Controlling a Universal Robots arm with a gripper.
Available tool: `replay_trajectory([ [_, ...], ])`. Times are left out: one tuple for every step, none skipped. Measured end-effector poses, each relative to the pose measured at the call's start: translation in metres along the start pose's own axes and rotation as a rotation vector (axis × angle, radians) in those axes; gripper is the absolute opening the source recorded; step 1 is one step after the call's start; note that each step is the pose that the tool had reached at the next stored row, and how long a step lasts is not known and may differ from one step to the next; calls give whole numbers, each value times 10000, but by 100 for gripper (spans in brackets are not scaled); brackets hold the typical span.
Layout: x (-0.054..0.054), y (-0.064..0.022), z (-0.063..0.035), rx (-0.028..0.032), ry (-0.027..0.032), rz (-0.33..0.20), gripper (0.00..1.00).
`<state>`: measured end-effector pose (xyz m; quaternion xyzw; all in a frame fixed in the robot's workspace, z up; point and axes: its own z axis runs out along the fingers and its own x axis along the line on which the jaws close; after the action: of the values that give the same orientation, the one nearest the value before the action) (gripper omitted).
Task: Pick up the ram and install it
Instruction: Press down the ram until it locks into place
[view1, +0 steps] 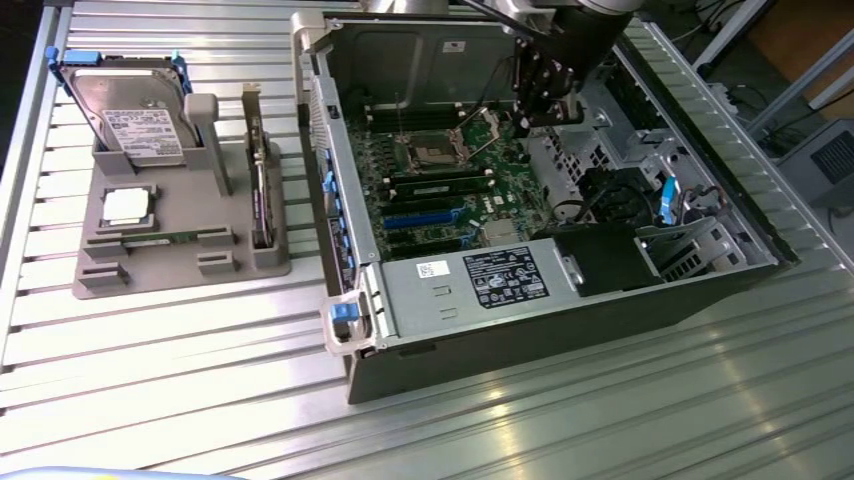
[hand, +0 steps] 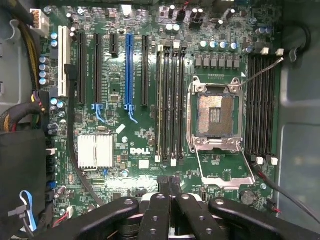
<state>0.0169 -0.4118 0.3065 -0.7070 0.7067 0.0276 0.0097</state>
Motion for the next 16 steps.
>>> replay_trajectory([
  [0, 0, 2, 10, -4, 185, 10],
  [0, 0, 3, 18, -8, 328, 10],
  [1, 0, 4, 25, -10, 466, 10],
  [0, 0, 6, 32, -12, 593, 10],
  [1, 0, 11, 48, -11, 869, 10],
  [1, 0, 15, 65, -12, 1221, 10],
  [1, -1, 18, 78, -17, 1459, 10],
  [1, -1, 20, 89, -20, 1676, 10],
  [1, -1, 23, 96, -23, 1785, 10],
  [1, -1, 26, 101, -20, 1883, 10],
  [2, -1, 27, 109, -17, 2034, 10],
  [2, -1, 30, 117, -19, 2185, 10],
  [2, -1, 32, 126, -20, 2345, 10],
  [2, -1, 33, 130, -21, 2436, 10],
  [2, -1, 36, 139, -24, 2615, 10],
  [2, -1, 38, 151, -29, 2840, 10],
])
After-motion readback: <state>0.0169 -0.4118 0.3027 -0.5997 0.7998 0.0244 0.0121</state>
